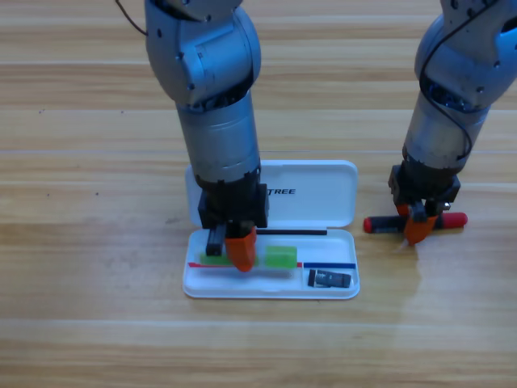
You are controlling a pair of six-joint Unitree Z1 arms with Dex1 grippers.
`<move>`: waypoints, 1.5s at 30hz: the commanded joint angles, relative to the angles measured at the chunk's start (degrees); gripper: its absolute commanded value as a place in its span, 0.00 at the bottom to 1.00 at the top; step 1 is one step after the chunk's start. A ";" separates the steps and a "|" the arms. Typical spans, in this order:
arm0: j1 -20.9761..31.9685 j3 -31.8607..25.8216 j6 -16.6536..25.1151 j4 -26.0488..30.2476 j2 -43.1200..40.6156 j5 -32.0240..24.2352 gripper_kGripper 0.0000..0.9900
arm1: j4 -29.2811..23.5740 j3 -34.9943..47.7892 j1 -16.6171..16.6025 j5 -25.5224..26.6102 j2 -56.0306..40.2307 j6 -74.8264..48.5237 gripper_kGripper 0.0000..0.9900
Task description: Clean up eraser and pencils
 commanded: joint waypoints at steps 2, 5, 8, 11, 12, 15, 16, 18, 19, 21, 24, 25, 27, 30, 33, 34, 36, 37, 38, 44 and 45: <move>-1.30 0.12 -1.07 -0.44 3.17 -0.62 0.00 | 1.87 1.63 -1.17 1.85 3.27 -1.33 0.00; -1.30 0.38 -1.51 -0.27 3.17 -0.62 0.00 | 1.87 1.72 -1.17 1.93 2.66 -1.06 0.00; -1.30 0.47 -2.39 -0.09 3.17 -0.62 0.00 | 1.96 1.72 -1.17 1.67 1.34 -0.71 0.00; -1.22 0.73 -3.01 0.00 2.99 -0.53 0.23 | 2.93 1.72 -0.99 1.67 -1.47 0.34 0.00; -1.22 0.82 -3.18 0.08 2.91 -0.36 0.55 | 3.63 1.63 -0.91 1.67 -2.70 0.70 0.00; -1.22 0.91 -3.45 0.17 2.82 -0.27 1.00 | 6.00 1.46 0.15 1.93 -6.66 2.01 0.00; -1.22 0.99 -3.53 0.17 2.73 -0.18 1.00 | 6.70 1.46 0.50 2.11 -7.89 2.28 0.00; -1.22 0.99 -3.53 0.17 2.73 -0.09 1.00 | 8.02 1.72 1.29 2.20 -10.26 2.81 0.00; -1.22 1.08 -3.62 0.17 2.73 -0.18 1.00 | 8.46 1.81 1.73 2.46 -11.40 2.98 0.00; -1.22 1.08 -3.62 0.17 2.73 -0.09 1.00 | 8.55 2.34 2.79 2.81 -13.42 3.60 0.00; -1.22 1.26 -3.62 0.17 2.73 -0.09 1.00 | 9.17 2.25 4.81 3.25 -15.36 4.39 0.00; -1.22 1.26 -3.71 0.26 2.64 -0.18 1.00 | 9.34 2.07 5.60 3.34 -15.62 4.83 0.00; -1.22 1.08 -3.71 0.79 1.94 -0.18 1.00 | 9.87 1.02 7.18 3.52 -15.53 5.79 0.00; -1.13 0.73 -2.92 1.75 -0.70 -0.36 1.00 | 10.75 -1.62 9.11 3.52 -13.69 7.20 0.00; 0.72 0.56 0.16 3.60 -4.74 -1.68 1.00 | 11.19 -4.52 11.31 3.52 -10.88 8.87 0.00; 2.12 0.47 0.77 4.21 -6.67 -2.12 1.00 | 11.36 -5.49 12.01 3.52 -9.82 9.40 0.00; 5.29 0.38 1.65 5.71 -10.89 -2.38 1.00 | 11.63 -7.51 13.42 3.52 -7.62 10.28 0.00; 7.48 0.47 2.62 6.50 -13.09 -2.64 1.00 | 11.71 -8.56 14.21 3.52 -6.48 10.89 0.00; 9.86 0.73 3.94 7.20 -15.11 -3.43 1.00 | 11.89 -9.79 14.83 3.52 -5.51 11.33 0.00; 26.91 5.48 12.90 7.91 -23.29 -9.67 1.00 | 12.59 -17.44 17.64 3.43 1.43 13.53 0.00; 29.63 6.44 14.75 7.82 -23.73 -10.99 1.00 | 12.68 -18.58 17.99 3.43 2.48 13.88 0.00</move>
